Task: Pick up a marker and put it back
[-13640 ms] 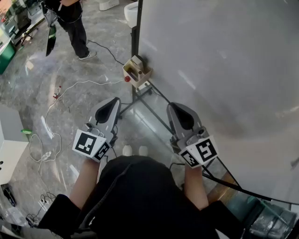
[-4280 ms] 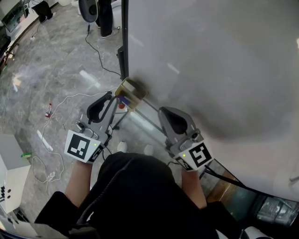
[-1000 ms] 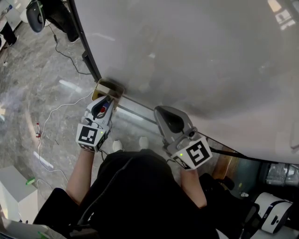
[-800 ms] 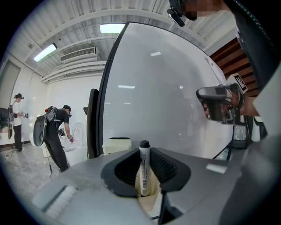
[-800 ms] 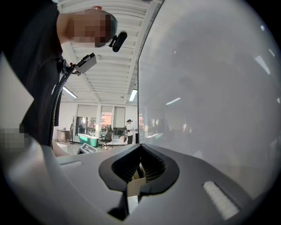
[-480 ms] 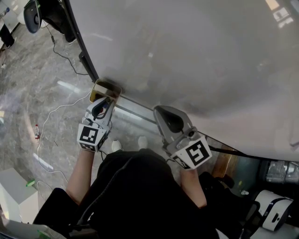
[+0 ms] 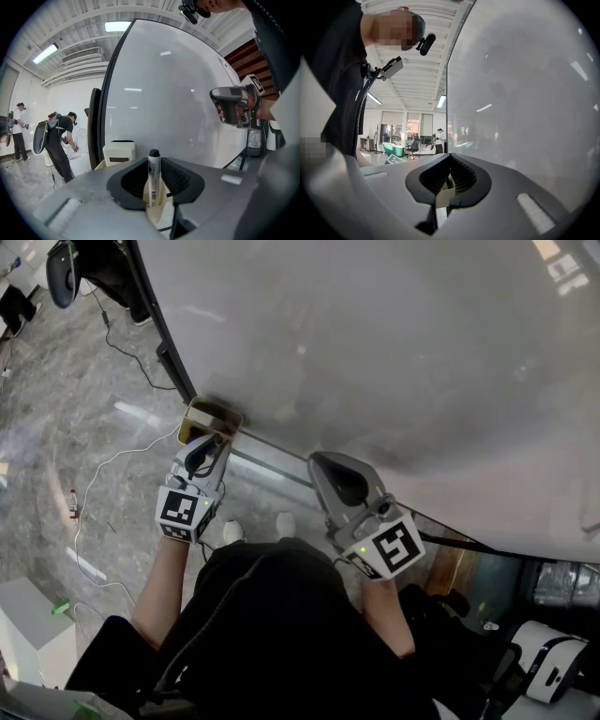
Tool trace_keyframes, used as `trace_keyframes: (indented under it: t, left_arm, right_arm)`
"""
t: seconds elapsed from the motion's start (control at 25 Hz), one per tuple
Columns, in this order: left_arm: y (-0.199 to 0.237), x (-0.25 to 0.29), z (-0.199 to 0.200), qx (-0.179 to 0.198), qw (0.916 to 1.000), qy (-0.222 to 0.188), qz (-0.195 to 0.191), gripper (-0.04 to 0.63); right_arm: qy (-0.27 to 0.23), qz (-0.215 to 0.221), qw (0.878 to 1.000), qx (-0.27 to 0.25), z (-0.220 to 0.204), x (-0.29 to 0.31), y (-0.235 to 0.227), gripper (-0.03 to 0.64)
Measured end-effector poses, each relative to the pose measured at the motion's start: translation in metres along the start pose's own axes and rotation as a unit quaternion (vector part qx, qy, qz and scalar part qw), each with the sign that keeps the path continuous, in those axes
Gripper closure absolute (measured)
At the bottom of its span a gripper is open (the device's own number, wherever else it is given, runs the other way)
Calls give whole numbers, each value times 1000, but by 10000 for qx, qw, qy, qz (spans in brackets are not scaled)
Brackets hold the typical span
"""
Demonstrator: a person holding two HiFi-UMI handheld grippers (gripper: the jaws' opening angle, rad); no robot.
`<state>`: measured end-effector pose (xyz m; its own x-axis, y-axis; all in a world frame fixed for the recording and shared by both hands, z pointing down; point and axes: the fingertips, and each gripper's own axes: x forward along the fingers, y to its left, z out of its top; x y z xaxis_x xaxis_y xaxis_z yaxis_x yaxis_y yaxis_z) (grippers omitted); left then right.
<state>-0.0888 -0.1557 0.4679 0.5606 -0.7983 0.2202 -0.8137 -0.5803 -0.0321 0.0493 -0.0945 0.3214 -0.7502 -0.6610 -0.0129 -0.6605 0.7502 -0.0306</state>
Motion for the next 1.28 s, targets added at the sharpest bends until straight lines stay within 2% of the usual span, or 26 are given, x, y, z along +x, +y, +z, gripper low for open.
trace_keyframes:
  t: [0.2,0.64,1.0,1.28]
  left_arm:
    - [-4,1,0,14,10000,48,-71,469]
    - [1,-4,13,19,9999,-111,1,469]
    - [9,-20,42,48,9989,-436,184,506]
    - [18,-35,58,213,9974,-556,408,534]
  right_arm:
    - [-6,4,10000,2,0,0,-1,607]
    - [-49,104,9999,30,-1,7,0,607]
    - [-147,356,9992,49,0,21,3,607]
    - [-233,595,9979,52,5,31,9,607]
